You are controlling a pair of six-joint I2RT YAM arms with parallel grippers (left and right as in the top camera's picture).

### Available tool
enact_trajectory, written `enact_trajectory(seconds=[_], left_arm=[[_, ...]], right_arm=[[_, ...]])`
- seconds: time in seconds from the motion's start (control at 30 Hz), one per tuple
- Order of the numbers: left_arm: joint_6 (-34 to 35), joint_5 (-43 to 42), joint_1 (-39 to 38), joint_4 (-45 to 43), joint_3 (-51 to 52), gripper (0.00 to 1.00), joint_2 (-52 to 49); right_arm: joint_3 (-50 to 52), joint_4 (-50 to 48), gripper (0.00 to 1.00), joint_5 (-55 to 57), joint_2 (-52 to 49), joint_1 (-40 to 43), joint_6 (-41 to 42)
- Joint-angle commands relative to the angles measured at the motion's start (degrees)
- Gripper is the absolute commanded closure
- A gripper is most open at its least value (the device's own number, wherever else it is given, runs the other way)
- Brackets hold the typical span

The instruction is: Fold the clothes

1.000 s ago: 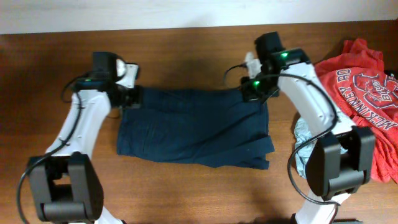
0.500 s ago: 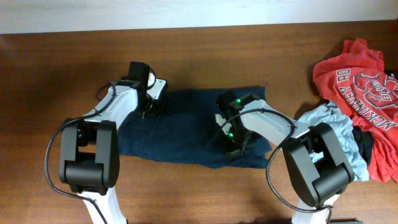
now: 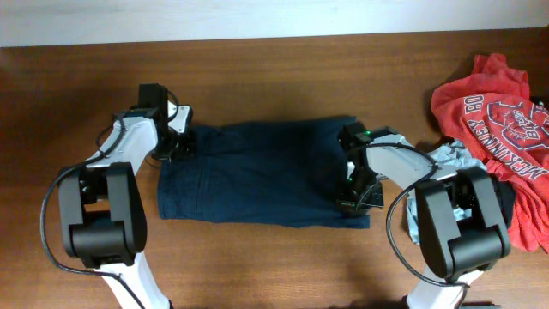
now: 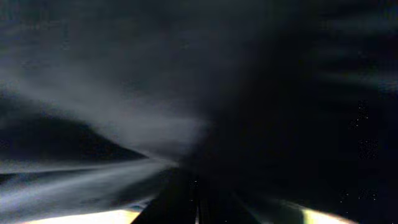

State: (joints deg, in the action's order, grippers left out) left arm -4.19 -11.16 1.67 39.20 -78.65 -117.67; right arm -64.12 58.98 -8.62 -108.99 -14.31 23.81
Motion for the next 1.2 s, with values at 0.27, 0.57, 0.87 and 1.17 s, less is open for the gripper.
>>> enact_trajectory(seconds=[0.27, 0.57, 0.87, 1.17], left_arm=[[0.7, 5.7, 3.4, 6.5, -6.5, 1.0, -0.4], [0.7, -1.1, 3.4, 16.5, -15.0, 0.98, 13.4], [8.5, -4.5, -4.0, 18.9, -3.0, 0.99, 14.4], [21.8, -4.6, -5.9, 5.7, 19.5, 0.99, 14.4]], right_arm=[[-0.9, 0.9, 0.96, 10.6, -1.3, 5.5, 2.0], [-21.7, 11.9, 0.96, 10.3, -0.8, 8.5, 0.9], [-24.9, 3.8, 0.95, -3.9, -1.0, -2.2, -24.3], [-16.3, -11.6, 0.84, -3.1, -1.7, -7.4, -27.8]])
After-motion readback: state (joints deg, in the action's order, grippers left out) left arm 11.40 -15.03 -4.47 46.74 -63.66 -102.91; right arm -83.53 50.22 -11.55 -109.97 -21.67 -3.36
